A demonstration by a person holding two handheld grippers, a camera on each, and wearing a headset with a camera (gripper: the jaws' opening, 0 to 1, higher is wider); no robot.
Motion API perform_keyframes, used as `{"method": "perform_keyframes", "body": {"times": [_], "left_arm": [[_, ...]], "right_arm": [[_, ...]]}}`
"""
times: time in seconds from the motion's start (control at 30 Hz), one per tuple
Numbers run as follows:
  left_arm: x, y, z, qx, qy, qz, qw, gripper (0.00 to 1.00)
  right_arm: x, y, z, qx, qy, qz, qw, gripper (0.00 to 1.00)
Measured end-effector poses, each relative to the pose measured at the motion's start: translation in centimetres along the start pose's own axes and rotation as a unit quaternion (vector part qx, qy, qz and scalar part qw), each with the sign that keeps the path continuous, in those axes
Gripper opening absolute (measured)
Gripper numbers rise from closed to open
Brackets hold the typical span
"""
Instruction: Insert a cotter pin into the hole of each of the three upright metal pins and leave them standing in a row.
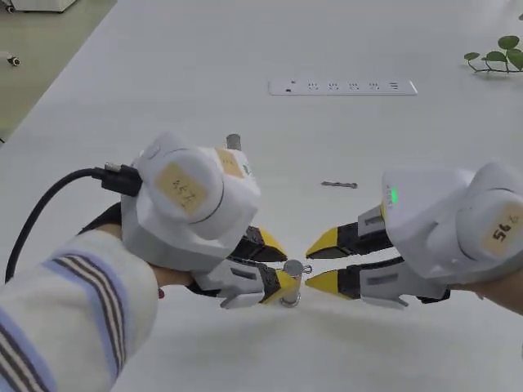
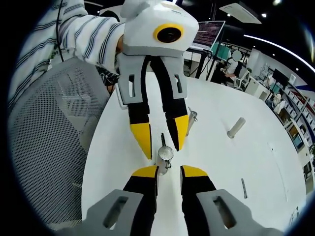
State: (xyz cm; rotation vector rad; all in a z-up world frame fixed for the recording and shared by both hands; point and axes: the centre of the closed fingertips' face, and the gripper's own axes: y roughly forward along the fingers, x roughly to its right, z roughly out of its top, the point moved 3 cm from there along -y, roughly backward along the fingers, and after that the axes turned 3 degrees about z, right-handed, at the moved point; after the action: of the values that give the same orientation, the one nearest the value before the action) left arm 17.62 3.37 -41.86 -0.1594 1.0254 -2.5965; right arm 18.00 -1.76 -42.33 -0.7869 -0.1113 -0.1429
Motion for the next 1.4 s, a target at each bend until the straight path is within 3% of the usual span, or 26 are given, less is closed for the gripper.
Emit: {"method": "perform_keyframes", "body": {"times": [0.1, 0.17, 0.33, 0.57, 0.73, 0.97, 1.23, 1.4], "left_arm": [[0.3, -0.5, -0.1, 0.005, 0.001, 0.001, 1.0, 0.26], [0.4, -0.9, -0.1, 0.02, 0.009, 0.006, 0.9997, 0.25], [0.8, -2.0, -0.9, 0.032, 0.015, 0.037, 0.9987, 0.41], [1.6, -3.7, -2.3, 0.053, -0.045, 0.05, 0.9964, 0.54], [1.9, -5.0, -2.3, 0.092, -0.09, 0.072, 0.9891, 0.62], [2.9, -5.7, -3.2, 0.111, -0.137, 0.074, 0.9815, 0.81], [3.2, -6.2, -3.6, 0.12, -0.159, 0.09, 0.9758, 0.97], [3.1, -6.7, -3.6, 0.124, -0.165, 0.104, 0.9729, 0.99]], "right_arm": [[-0.1, 0.0, -0.1, 0.003, 0.01, 0.0, 0.9999, 0.16], [-0.2, 0.1, -0.1, 0.009, 0.018, 0.001, 0.9998, 0.17], [-0.5, 0.1, -0.1, 0.025, 0.035, 0.004, 0.9991, 0.19], [-0.9, 0.4, -0.2, 0.05, 0.074, 0.01, 0.996, 0.22], [-0.8, 0.5, -0.2, 0.068, 0.097, 0.01, 0.9929, 0.22], [-0.8, 1.0, -0.1, 0.082, 0.116, 0.015, 0.9897, 0.22], [-0.8, 1.6, -0.1, 0.084, 0.133, 0.018, 0.9873, 0.25], [-0.9, 1.8, 0.0, 0.089, 0.141, 0.022, 0.9857, 0.27]]}}
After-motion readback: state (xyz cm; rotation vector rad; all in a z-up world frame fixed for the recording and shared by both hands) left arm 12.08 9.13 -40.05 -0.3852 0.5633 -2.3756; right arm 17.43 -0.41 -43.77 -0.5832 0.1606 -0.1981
